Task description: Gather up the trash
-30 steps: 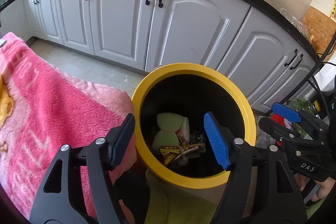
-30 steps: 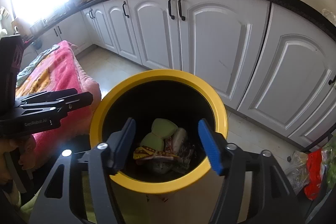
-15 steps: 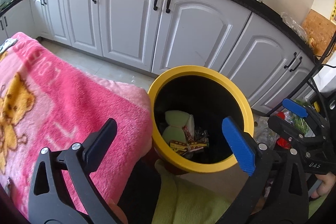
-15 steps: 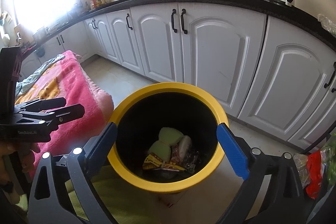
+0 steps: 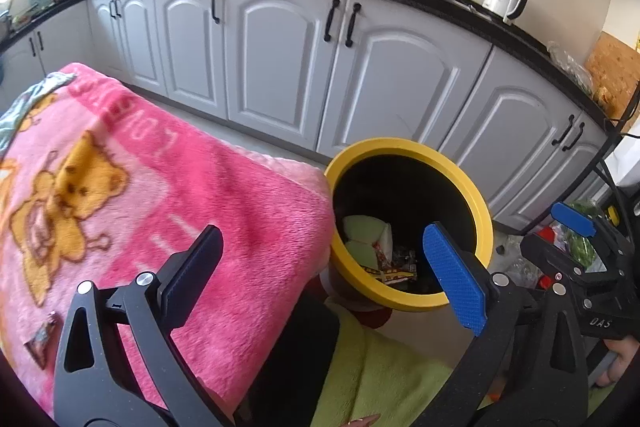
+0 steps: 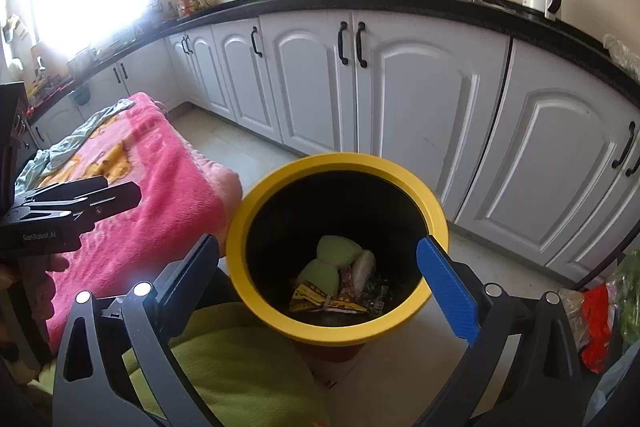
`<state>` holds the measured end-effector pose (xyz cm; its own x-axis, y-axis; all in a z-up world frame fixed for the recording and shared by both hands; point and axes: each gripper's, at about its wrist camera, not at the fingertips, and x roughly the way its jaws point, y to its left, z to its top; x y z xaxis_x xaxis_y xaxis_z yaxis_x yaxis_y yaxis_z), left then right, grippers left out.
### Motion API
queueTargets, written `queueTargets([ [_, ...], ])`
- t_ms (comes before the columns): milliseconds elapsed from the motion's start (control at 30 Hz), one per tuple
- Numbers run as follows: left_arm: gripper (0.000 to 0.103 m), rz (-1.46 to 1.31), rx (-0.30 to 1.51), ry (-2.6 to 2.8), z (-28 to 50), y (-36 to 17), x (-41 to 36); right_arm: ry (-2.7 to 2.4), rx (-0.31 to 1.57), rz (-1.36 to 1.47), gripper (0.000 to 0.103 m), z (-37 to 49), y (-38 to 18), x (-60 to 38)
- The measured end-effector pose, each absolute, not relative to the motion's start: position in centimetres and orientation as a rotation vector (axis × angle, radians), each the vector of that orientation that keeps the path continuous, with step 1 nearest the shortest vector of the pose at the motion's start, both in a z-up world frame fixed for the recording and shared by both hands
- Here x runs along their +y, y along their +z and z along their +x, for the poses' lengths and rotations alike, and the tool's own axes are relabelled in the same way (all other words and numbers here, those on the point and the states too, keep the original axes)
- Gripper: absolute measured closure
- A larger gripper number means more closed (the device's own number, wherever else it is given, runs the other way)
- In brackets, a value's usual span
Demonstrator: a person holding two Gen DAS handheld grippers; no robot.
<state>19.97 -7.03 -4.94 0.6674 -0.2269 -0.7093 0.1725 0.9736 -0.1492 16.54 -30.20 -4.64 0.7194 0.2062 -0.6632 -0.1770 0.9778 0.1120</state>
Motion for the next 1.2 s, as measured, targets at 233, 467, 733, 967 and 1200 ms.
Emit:
queueTargets([
  [233,0.011,-0.072,0.768,-0.178,17.4,-4.1,-5.1,0.233,0.701,0.032,0.006,14.4,-3.4,-28.3],
  [467,0.011,-0.050,0.730,-0.153,14.7,-3.3,-4.0,0.266,0.705,0.028,0.006,12.8,-2.9,-26.4],
  [733,0.011,-0.041,0.680,-0.098,11.6,-2.5,-2.3,0.301,0.661,-0.006,0.006,10.4,-1.9,-24.1],
  [967,0.011,-0.039,0.586,-0.047,8.7,-1.2,-1.3,0.299,0.573,-0.019,0.006,8.0,-0.7,-22.8],
  [1200,0.011,-0.010,0.472,-0.014,6.7,0.1,-0.9,0.309,0.520,-0.020,0.006,6.0,-0.3,-21.8],
])
